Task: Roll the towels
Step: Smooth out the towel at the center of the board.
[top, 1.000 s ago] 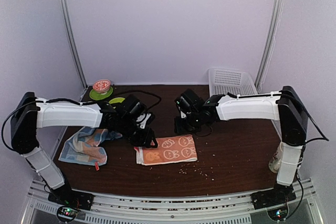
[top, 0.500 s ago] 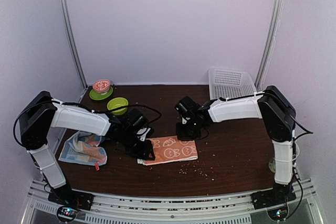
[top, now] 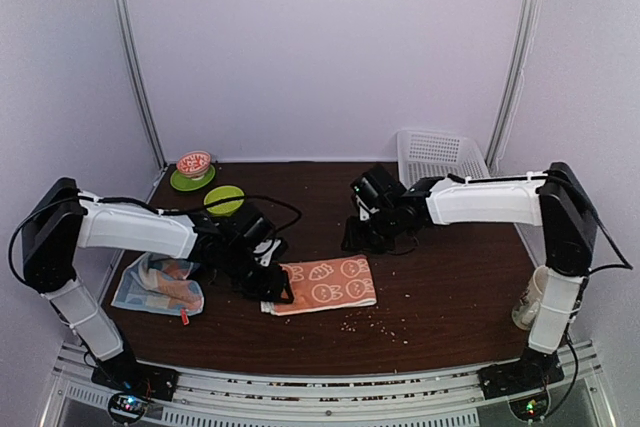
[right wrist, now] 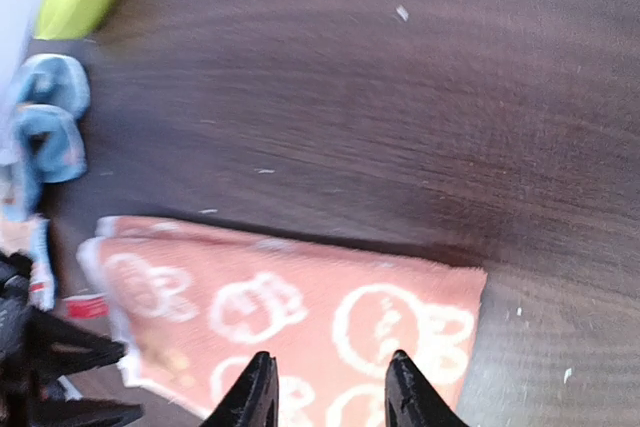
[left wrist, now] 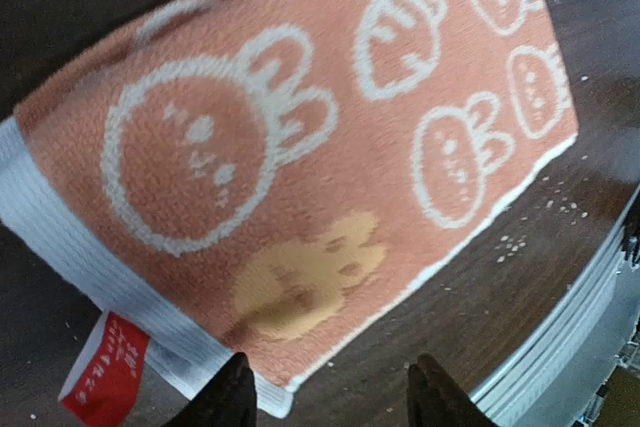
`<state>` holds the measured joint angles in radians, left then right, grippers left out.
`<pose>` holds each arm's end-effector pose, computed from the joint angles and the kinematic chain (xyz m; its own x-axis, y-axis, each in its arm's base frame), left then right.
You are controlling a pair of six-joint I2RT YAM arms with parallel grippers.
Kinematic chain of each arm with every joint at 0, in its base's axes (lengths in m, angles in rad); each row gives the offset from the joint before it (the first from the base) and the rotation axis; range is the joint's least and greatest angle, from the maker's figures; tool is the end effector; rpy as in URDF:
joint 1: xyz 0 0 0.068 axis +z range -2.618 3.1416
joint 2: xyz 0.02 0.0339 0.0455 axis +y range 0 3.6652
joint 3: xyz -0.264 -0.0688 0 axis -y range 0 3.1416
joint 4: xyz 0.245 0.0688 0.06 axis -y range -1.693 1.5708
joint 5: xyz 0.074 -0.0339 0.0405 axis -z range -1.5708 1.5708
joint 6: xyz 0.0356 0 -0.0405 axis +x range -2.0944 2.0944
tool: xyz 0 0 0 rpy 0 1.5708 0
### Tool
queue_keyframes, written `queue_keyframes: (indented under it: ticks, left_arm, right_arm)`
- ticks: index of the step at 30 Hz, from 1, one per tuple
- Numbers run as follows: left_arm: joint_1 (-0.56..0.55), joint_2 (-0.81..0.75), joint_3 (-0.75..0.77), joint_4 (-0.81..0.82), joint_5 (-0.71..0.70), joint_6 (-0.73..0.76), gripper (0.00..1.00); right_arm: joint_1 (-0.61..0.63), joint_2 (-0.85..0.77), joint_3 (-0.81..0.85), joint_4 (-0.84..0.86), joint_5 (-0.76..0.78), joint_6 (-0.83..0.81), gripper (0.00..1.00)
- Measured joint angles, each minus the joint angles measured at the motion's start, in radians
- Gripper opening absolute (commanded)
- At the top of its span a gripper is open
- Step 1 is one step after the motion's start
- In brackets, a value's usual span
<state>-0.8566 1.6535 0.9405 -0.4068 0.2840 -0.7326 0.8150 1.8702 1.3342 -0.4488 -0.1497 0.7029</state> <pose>0.1978 -0.2434 0.1644 -0.9769 0.1468 -0.1554 0.2045 0.8537 -0.4790 0.2702 0.2944 0.2012 -0.9377 -0.0630 -0.3416 -0.2228 0.8636 0.4523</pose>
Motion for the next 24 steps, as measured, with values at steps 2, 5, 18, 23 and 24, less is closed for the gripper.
queue_keyframes:
  ticks: [2,5,18,23,24]
  left_arm:
    - [0.000,-0.021,0.037,-0.025,0.002,0.002,0.56]
    - [0.000,-0.040,0.122,-0.032,0.004,0.010,0.53]
    - [0.089,0.155,0.266,-0.039,-0.004,0.045,0.35]
    - [0.126,0.174,0.256,-0.043,-0.003,0.056,0.31]
    - [0.130,0.177,0.256,-0.042,-0.003,0.058,0.30]
  right_arm:
    - [0.018,-0.079,-0.026,0.009,0.000,0.000,0.37]
    - [0.061,-0.166,-0.091,0.036,-0.002,0.002,0.33]
    - [0.127,-0.119,-0.303,0.099,-0.011,0.058,0.27]
    - [0.139,-0.119,-0.355,0.140,-0.011,0.081,0.27]
    - [0.142,-0.119,-0.364,0.152,-0.011,0.086,0.27]
